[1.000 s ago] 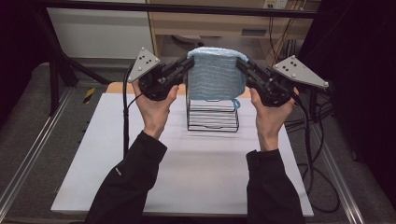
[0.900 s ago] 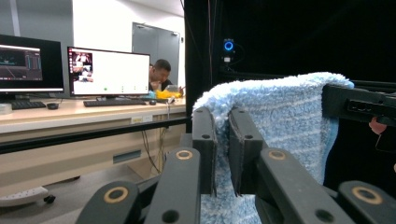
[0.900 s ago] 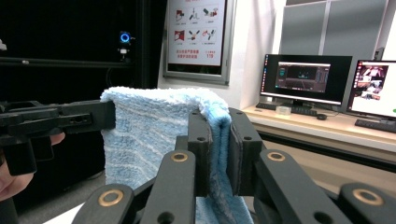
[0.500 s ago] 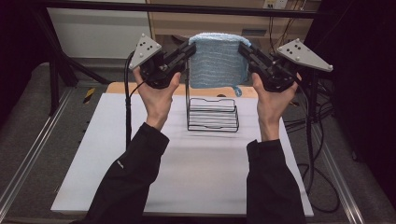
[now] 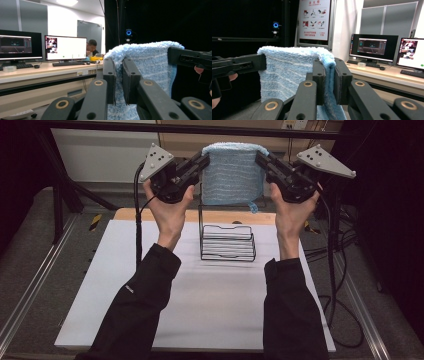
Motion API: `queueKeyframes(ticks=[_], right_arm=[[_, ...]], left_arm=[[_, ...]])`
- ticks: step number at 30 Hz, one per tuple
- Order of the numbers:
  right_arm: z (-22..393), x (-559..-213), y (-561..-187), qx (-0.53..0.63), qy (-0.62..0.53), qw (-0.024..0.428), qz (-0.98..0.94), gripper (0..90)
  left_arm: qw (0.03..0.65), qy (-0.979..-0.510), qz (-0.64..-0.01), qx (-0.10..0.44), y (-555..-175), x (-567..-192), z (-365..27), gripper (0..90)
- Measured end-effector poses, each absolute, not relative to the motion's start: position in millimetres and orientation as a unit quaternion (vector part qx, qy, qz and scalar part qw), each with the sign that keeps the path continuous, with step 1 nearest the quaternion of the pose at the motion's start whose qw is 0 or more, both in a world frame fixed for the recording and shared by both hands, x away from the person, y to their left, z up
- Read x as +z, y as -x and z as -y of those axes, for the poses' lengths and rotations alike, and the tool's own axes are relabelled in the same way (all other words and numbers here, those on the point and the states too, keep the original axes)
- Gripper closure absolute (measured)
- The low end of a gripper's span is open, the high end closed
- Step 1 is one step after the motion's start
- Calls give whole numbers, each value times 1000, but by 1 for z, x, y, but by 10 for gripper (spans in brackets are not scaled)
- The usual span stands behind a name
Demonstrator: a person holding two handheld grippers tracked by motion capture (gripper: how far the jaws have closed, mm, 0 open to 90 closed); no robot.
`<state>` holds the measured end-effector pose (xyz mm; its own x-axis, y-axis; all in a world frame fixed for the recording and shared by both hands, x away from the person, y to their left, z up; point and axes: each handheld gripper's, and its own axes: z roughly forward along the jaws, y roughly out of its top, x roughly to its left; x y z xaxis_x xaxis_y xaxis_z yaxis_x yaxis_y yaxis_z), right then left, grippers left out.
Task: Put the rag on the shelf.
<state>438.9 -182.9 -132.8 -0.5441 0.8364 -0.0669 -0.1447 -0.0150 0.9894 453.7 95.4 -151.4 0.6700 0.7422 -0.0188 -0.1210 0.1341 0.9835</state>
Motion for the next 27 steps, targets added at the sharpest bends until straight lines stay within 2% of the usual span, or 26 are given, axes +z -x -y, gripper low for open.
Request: queueKeyframes(ticks=[15, 27], right_arm=[[184, -125, -469, 654, -298, 377, -585, 817], [189, -142, -488, 642, -316, 364, -597, 816]], left_arm=[[700, -576, -278, 317, -478, -145, -89, 820], [683, -594, -285, 313, -499, -159, -85, 819]])
